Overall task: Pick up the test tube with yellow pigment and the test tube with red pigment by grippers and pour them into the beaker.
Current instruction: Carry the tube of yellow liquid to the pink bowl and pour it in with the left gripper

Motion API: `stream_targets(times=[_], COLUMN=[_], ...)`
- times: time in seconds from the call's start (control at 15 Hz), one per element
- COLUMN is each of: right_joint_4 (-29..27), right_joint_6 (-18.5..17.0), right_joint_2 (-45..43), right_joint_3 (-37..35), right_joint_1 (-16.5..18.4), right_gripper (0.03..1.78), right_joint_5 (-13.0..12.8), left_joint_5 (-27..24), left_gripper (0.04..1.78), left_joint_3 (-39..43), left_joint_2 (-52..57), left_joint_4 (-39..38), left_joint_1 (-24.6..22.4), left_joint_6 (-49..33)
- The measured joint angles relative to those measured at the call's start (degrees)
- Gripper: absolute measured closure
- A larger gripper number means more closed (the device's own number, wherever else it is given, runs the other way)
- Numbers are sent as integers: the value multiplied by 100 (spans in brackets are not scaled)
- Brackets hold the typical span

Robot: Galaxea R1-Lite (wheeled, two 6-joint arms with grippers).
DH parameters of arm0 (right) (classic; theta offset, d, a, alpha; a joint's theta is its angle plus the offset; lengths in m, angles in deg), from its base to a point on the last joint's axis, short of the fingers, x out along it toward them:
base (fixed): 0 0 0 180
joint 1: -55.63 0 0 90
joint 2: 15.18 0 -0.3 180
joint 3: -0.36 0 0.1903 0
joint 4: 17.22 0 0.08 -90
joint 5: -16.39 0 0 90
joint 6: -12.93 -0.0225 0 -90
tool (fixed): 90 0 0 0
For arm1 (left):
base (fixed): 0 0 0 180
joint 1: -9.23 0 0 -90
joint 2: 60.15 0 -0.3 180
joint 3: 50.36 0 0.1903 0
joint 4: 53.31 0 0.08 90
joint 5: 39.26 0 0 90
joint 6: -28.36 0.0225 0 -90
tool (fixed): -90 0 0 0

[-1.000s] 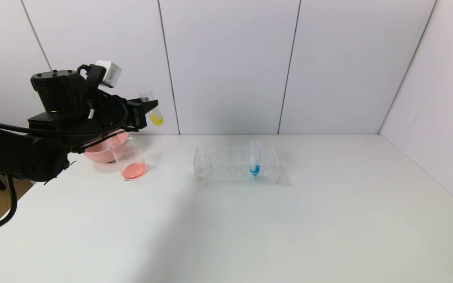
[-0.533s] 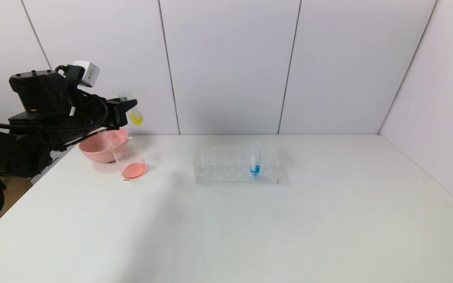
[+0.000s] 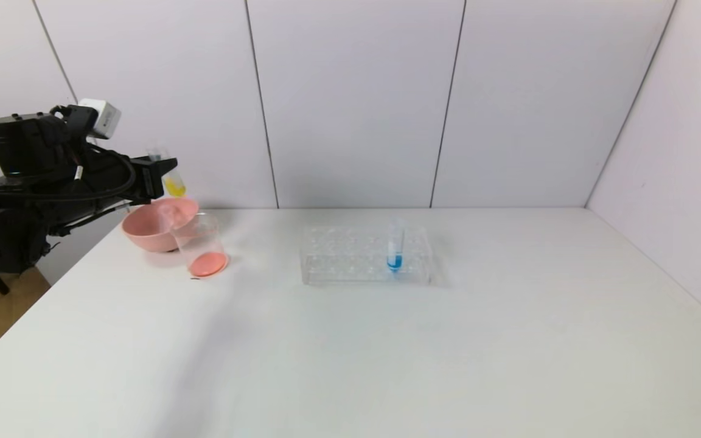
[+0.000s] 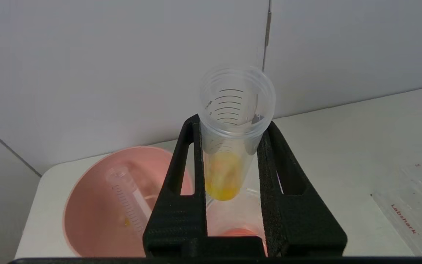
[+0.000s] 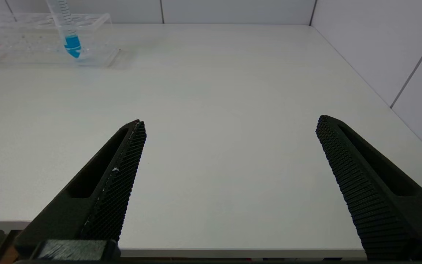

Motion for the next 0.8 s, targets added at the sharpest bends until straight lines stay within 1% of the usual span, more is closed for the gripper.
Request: stream_targets(times=[0.47,0.8], right_joint_4=[0,0], right_joint_6=[2,-2], right_joint_2=[0,0], right_joint_3=[0,0], right_joint_1=[0,0], right_gripper=[11,11], right_joint_5=[2,2], left_joint_5=[18,18], left_gripper=[139,139], left_joint_3=[322,479], left_joint_2=[126,217], left_joint_4=[-33,-46], left_joint_1=[-561,-701], left_joint_6=[69,162])
